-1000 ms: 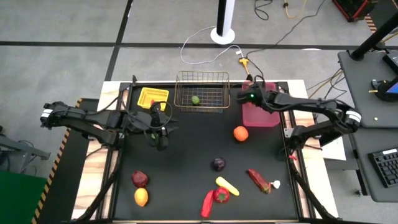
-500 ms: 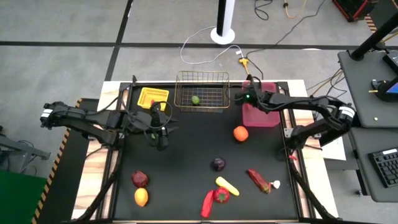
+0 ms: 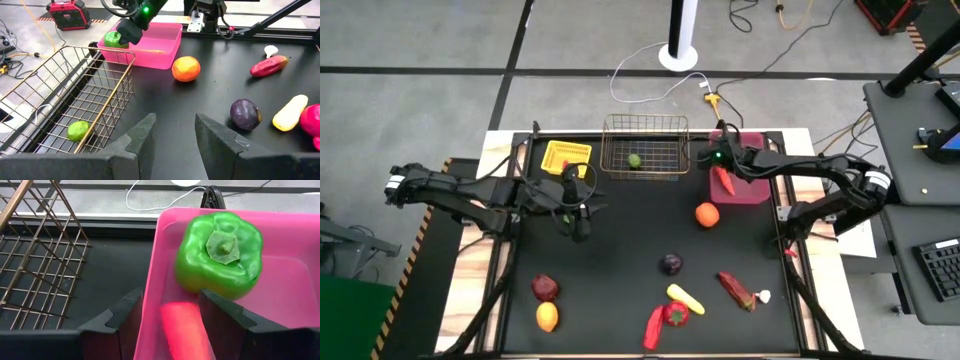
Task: Sort produce into baskets
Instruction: Put the orange into the gold wire basket
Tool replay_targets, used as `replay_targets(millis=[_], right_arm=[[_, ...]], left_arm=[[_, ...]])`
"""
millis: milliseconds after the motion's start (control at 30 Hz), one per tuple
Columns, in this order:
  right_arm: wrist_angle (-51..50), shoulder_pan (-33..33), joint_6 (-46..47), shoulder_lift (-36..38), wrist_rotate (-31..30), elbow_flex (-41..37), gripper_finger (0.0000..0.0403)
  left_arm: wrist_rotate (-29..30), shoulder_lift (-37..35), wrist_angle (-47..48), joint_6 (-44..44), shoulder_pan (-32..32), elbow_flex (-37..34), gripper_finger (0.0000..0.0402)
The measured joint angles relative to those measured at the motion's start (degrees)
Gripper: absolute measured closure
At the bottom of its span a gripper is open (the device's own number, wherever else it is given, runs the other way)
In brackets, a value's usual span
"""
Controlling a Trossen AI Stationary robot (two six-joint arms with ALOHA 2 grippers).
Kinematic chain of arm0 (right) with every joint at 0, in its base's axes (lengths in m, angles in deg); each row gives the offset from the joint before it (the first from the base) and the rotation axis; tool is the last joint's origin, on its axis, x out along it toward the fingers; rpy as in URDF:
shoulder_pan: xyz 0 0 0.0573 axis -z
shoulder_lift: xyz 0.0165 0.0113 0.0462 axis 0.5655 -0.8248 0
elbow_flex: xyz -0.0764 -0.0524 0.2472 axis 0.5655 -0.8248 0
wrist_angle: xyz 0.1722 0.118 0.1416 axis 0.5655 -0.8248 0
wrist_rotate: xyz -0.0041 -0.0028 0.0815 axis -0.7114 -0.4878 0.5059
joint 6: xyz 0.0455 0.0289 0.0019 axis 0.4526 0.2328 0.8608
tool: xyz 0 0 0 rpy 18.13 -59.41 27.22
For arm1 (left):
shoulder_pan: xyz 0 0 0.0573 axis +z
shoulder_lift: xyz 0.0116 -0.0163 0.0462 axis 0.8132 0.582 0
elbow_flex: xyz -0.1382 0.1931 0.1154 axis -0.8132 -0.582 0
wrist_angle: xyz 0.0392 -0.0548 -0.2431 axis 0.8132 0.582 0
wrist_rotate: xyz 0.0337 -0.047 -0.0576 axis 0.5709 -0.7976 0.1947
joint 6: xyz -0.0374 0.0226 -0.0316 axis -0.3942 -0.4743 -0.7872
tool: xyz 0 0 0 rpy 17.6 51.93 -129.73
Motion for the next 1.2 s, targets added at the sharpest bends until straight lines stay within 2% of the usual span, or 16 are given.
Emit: replay_targets(millis=[267,433,533,700,800,867,1200], right_arm=[[0.0,0.0,-0.5,0.3,0.0,0.0,0.0216],[0.0,-0.2,-1.9,3.6,0.6,0.0,0.0216],[0.0,-0.6,-3.4,6.8,4.6,0.0,0.0216],[0.0,-3.0,-6.8,12.5,17.8,0.0,0.0216],[-0.1,-5.7,-7.4,15.0,24.6,0.0,0.0216],[-0.1,-8.2,-7.4,16.2,26.8,0.0,0.0216],[-0.5,-25.3,-9.3,17.1,27.5,0.0,0.0216]], left_arm=[[0.0,0.0,0.0,0.0,0.0,0.0,0.0282],[0.0,0.0,0.0,-0.7,0.0,0.0,0.0282],[0.0,0.0,0.0,-1.7,0.0,0.0,0.0282],[0.0,1.5,0.0,-3.0,0.0,0.0,0.0282],[0.0,3.3,-0.1,-3.0,0.0,0.0,0.0282],[-0.1,4.3,-0.2,-3.0,0.0,0.0,0.0282],[-0.6,6.4,0.0,-3.2,0.0,0.0,0.0282]])
